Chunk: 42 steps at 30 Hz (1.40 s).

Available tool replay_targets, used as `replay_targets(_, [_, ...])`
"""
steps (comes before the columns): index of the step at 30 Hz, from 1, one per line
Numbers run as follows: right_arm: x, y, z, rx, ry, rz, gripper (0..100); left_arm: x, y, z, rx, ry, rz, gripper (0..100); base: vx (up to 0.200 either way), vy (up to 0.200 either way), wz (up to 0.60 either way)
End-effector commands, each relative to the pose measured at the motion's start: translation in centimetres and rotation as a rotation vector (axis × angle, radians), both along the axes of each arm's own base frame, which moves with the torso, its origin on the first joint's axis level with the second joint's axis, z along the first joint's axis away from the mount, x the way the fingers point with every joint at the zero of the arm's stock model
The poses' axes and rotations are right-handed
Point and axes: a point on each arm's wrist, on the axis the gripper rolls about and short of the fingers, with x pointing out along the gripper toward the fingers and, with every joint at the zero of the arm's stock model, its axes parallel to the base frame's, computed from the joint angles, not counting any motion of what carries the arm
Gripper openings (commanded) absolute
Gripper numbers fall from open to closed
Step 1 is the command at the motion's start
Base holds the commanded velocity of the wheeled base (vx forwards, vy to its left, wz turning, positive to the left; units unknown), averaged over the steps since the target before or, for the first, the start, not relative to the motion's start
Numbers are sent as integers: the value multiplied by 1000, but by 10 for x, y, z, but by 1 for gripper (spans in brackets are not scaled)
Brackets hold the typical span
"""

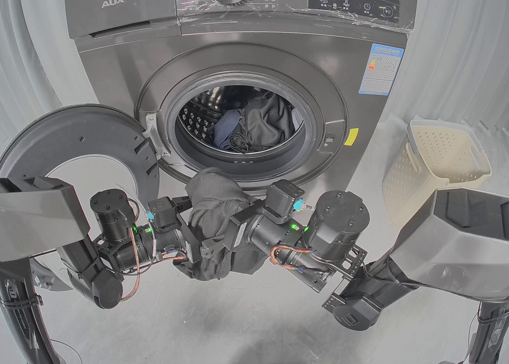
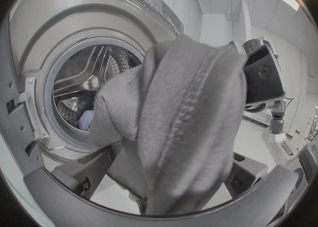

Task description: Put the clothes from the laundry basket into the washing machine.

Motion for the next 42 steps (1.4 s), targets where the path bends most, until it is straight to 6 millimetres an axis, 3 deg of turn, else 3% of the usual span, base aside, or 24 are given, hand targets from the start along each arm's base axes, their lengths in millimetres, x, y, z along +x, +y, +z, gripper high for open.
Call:
replay_targets(1, [-5, 2, -1, -2, 4, 11, 0, 5, 0, -11, 8, 21, 7, 100, 0, 0, 0])
replay_targets(5, [-6, 2, 0, 3, 5, 14, 0, 9, 0, -9, -4, 20, 28, 100, 0, 0, 0])
replay_targets(6, [-5, 1, 0, 3, 5, 12, 0, 11, 0, -8, -9, 16, 42, 0, 0, 0, 0])
replay_targets(11, [1, -4, 1, 6, 6, -10, 0, 16, 1, -3, -32, 9, 71, 0, 0, 0, 0])
replay_targets(15, [18, -25, -4, -6, 26, -76, 0, 25, 7, 6, -67, -14, 127, 0, 0, 0, 0])
replay_targets(21, [11, -32, -22, -67, 80, -75, 0, 29, 12, 23, -106, -55, 164, 0, 0, 0, 0])
replay_targets(29, [9, -28, -24, -66, 79, -63, 0, 24, 8, 31, -123, -62, 151, 0, 0, 0, 0])
replay_targets(30, [9, -28, -24, -66, 79, -63, 100, 24, 8, 31, -123, -62, 151, 0, 0, 0, 0])
replay_targets(34, [3, -34, -30, -99, 105, -62, 100, 25, 7, 31, -126, -64, 152, 0, 0, 0, 0])
replay_targets(36, [-10, -49, -42, -181, 141, -57, 100, 25, 7, 31, -127, -65, 158, 0, 0, 0, 0])
replay_targets(42, [-38, -84, -44, -282, 170, 30, 100, 21, 7, 41, -152, -73, 163, 0, 0, 0, 0])
